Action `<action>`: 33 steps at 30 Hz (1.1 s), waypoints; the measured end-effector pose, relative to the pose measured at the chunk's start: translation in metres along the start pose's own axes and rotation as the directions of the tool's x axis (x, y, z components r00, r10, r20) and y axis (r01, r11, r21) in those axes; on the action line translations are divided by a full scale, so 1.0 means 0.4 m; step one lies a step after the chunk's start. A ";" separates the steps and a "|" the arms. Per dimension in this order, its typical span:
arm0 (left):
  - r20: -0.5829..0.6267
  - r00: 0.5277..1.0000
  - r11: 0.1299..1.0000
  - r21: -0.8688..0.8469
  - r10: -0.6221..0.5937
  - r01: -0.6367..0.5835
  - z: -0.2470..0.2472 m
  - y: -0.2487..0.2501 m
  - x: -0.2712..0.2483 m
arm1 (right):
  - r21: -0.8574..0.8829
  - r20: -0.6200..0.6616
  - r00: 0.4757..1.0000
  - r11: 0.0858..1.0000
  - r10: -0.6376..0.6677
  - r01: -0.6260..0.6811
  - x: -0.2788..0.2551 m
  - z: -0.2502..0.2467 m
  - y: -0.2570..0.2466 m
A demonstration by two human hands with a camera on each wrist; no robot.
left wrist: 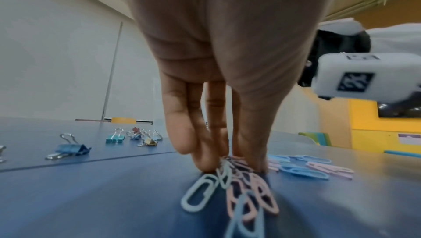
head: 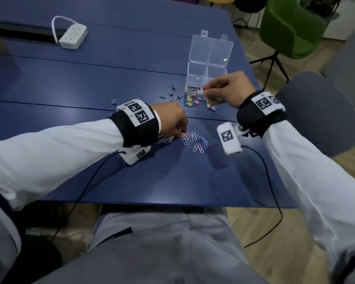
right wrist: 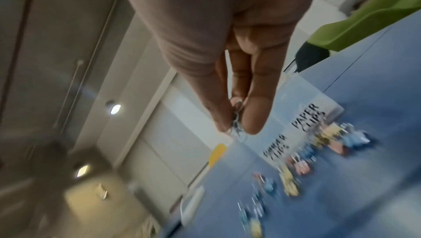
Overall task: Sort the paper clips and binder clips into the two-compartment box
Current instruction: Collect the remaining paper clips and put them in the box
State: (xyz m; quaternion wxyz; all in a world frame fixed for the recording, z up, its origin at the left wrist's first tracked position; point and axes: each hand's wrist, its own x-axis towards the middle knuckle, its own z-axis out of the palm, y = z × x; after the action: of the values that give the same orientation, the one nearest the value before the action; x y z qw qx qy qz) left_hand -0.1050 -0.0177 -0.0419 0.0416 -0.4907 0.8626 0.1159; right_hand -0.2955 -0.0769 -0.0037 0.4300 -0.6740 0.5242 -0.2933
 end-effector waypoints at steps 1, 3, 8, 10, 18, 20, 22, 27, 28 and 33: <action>-0.008 1.000 1.000 0.000 -0.002 0.002 0.001 -0.001 0.005 | 0.046 -0.035 0.999 0.999 0.014 -0.013 0.019 -0.015 -0.007; -0.018 1.000 1.000 -0.008 -0.002 0.002 0.004 -0.005 0.014 | 0.124 -0.096 0.994 0.992 0.050 -0.038 0.058 -0.046 -0.017; -0.010 1.000 0.996 -0.090 -0.016 0.015 -0.003 -0.022 0.016 | 0.119 -0.247 0.963 0.990 0.107 -0.080 0.159 -0.089 -0.036; -0.010 1.000 0.996 -0.094 -0.002 0.001 -0.008 -0.030 0.008 | 0.048 -0.294 0.950 0.994 0.105 -0.095 0.195 -0.092 -0.039; 0.127 0.986 0.993 0.018 0.111 -0.114 -0.005 -0.048 -0.021 | -0.375 -0.313 0.950 0.918 0.008 -0.132 0.246 -0.075 0.000; 0.107 0.988 0.992 0.042 0.111 -0.116 -0.002 -0.042 -0.015 | -0.431 -0.317 0.947 0.896 -0.042 -0.105 0.225 -0.079 0.001; 0.077 0.989 0.990 0.052 0.128 -0.132 0.000 -0.035 -0.002 | -0.440 -0.322 0.944 0.894 -0.072 -0.082 0.196 -0.083 0.007; 0.032 0.992 0.988 0.089 0.124 -0.126 0.004 -0.013 0.021 | -0.445 -0.198 0.973 0.896 -0.120 0.020 0.057 -0.061 0.035; 0.016 0.992 0.987 0.102 0.122 -0.123 0.004 -0.006 0.023 | -0.448 -0.144 0.984 0.893 -0.107 0.031 0.021 -0.048 0.047; -0.034 0.993 0.989 0.097 0.114 -0.110 -0.007 0.015 0.034 | -0.512 0.176 0.976 0.859 0.126 -0.018 -0.117 0.018 0.094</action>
State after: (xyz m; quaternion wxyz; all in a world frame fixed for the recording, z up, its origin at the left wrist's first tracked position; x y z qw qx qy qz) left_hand -0.1169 -0.0267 -0.0406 0.0411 -0.4412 0.8939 0.0672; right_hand -0.3196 -0.0332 -0.0376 0.2992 -0.7696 0.5610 -0.0581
